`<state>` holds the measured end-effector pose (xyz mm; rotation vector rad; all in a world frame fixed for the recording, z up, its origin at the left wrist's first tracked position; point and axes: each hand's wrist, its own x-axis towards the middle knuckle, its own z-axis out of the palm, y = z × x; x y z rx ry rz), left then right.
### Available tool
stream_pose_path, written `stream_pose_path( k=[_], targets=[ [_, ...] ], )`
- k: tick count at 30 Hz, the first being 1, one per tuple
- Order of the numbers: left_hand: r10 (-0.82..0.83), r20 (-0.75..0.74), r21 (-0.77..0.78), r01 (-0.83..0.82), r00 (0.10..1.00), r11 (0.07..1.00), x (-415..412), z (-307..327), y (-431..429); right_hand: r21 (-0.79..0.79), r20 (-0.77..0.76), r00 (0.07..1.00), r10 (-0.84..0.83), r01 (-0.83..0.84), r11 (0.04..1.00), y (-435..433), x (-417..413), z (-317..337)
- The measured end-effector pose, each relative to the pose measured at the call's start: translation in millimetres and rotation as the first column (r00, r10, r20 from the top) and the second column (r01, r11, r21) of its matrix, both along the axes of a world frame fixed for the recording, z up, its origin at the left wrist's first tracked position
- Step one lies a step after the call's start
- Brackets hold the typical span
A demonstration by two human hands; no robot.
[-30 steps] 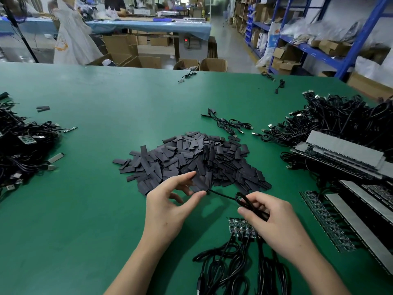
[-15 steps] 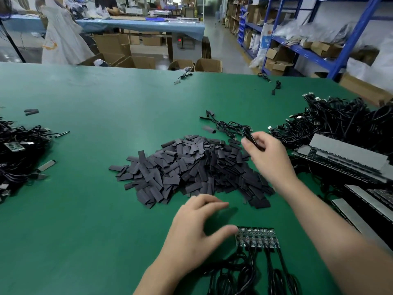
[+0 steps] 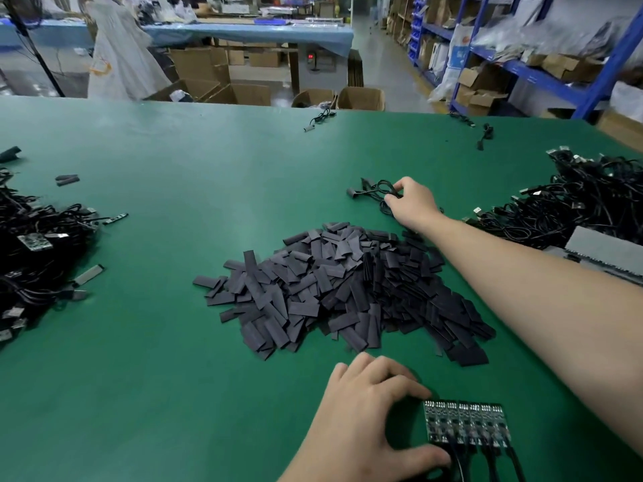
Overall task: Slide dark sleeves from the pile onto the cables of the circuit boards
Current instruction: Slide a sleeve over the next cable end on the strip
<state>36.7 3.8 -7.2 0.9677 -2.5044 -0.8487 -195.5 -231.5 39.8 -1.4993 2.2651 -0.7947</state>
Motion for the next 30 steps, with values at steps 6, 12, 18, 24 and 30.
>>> stream_pose_path(
  k=[6, 12, 18, 24, 30],
  targets=[
    [0.053, -0.202, 0.268, 0.003, 0.978, 0.963, -3, 8, 7, -0.047, -0.025, 0.998, -0.051, 0.049, 0.998, 19, -4, 0],
    [0.190, -0.381, 0.507, 0.033, 0.905, 0.861, -2, 14, 12, -0.142, 0.100, 0.957, 0.273, -0.258, 0.956, 125, 14, 24],
    [0.269, -0.449, 0.556, 0.030, 0.852, 0.830, 0, 12, 10, -0.035, 0.457, 0.777, 0.433, -0.471, 0.882, 267, 18, 6],
    [0.352, -0.489, 0.603, 0.018, 0.798, 0.797, 2, 18, 11, -0.062, 0.569, 0.747, 0.343, -0.377, 0.924, 304, 20, -19],
    [0.389, -0.444, 0.643, -0.016, 0.807, 0.766, 2, 17, 14, -0.093, 0.285, 0.896, 0.340, -0.327, 0.940, 308, 23, -21]
  ],
)
